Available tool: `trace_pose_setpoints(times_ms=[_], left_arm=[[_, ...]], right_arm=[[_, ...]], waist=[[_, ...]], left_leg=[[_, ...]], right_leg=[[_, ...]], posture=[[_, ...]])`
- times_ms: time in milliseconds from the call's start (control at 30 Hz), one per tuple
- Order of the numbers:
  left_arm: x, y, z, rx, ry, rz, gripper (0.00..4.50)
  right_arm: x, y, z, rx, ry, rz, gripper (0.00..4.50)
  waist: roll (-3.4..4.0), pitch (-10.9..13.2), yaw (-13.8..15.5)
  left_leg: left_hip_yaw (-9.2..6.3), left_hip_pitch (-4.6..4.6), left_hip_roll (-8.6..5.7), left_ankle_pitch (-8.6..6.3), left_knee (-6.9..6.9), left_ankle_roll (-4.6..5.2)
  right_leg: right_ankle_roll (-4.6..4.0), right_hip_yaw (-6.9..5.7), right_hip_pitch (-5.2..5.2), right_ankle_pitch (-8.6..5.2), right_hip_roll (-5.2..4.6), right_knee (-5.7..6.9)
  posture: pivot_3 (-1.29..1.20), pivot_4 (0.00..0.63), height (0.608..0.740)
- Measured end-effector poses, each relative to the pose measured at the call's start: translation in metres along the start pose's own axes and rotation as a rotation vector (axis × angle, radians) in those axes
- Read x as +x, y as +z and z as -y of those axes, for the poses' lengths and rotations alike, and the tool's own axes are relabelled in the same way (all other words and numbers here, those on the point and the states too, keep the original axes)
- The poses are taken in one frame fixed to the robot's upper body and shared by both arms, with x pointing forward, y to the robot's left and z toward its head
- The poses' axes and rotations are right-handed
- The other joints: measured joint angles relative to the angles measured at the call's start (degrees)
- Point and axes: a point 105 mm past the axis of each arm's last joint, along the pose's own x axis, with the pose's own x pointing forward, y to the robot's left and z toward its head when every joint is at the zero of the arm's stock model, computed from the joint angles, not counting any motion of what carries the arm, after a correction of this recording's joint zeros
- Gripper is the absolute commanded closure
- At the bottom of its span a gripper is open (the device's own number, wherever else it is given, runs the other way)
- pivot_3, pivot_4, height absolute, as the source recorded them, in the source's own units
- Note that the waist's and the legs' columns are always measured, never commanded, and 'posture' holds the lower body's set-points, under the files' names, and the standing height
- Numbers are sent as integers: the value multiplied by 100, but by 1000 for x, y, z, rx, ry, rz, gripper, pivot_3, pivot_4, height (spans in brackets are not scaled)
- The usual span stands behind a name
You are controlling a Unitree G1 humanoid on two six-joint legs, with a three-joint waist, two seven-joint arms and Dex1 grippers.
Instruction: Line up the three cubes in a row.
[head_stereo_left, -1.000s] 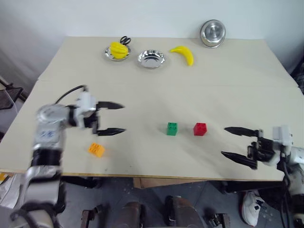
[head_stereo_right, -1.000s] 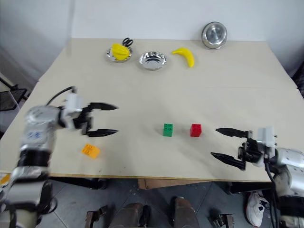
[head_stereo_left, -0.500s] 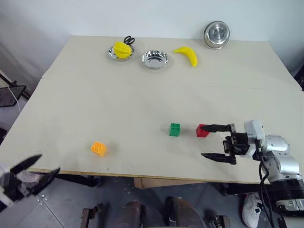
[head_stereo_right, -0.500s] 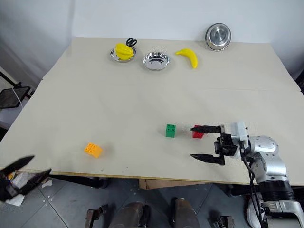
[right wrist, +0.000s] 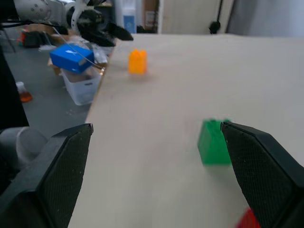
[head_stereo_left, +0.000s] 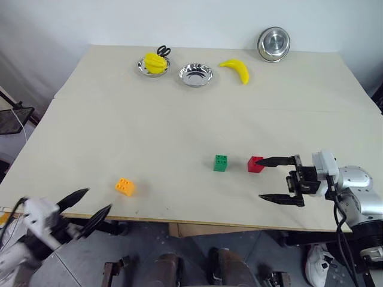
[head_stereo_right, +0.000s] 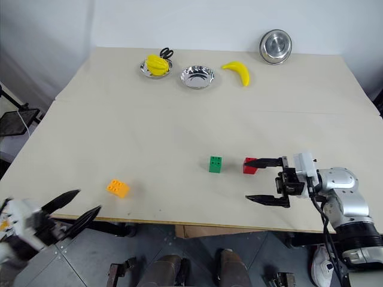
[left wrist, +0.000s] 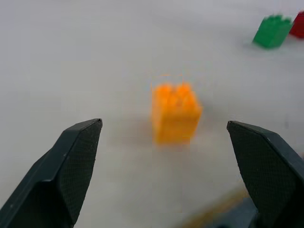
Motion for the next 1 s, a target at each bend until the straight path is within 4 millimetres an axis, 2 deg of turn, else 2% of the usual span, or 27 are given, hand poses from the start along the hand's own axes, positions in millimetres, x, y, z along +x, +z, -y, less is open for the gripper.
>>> trace_pose_setpoints(times_ms=[100,233,267,367,533,567,633,700,800,933,1000], left_arm=[[21,-1,2,-26,6,-5,20],[38,-18,5,-63,4,-70,20],[39,-24,3,-75,19,-92,420],[39,-26,0,-79,33,-108,1187],[33,-27,0,-60,29,-142,2788],[34,-27,0,-57,26,-140,2997],[35,-25,1,-48,-2,-142,2997],[42,-18,6,-10,-110,-144,2997],[55,9,9,68,-277,-81,2997],[85,41,4,206,-533,-52,2997],[106,51,4,267,-656,-54,2997]], right_arm=[[-9,-6,-5,28,-33,-8,0],[-13,-7,-10,29,-49,-10,0],[-13,-6,-10,22,-49,-6,0],[-16,-3,-12,5,-67,4,0],[-20,-5,-17,6,-91,-1,0],[-21,-6,-18,7,-98,1,0],[-24,-6,-20,9,-111,0,0],[-27,-7,-22,8,-121,-12,0],[-32,-6,-23,3,-144,-22,0],[-50,-8,-25,15,-207,-55,0],[-59,-9,-27,23,-238,-82,0]], waist=[[3,-2,-24],[5,-2,-44],[4,-2,-42],[4,-2,-9],[7,-4,4],[7,-4,10],[8,-4,11],[8,-4,26],[8,-4,11],[15,-7,23],[18,-8,33]], left_leg=[[3,2,1,0,-1,-8],[4,6,1,2,-1,-12],[4,6,1,2,-1,-12],[2,5,1,2,-1,-11],[1,5,1,1,-1,-9],[1,6,1,1,-1,-9],[2,5,1,1,-1,-9],[-1,4,1,4,-1,-12],[0,5,1,6,-1,-13],[-1,5,-1,9,0,-14],[-1,2,-6,10,0,-14]], right_leg=[[2,0,-4,1,3,8],[2,1,-4,1,3,13],[2,2,-4,1,3,13],[2,3,-3,1,2,9],[1,3,0,1,2,3],[1,3,2,1,1,3],[1,4,1,0,2,3],[-1,2,1,-1,1,4],[-3,2,2,-1,1,3],[-3,-3,3,-1,0,8],[0,-7,1,1,0,5]], posture=[[0,150,740],[0,150,740],[0,150,740],[0,150,740],[0,150,740],[0,150,740],[0,150,740],[0,150,740],[0,150,740],[0,150,740],[0,150,740]])
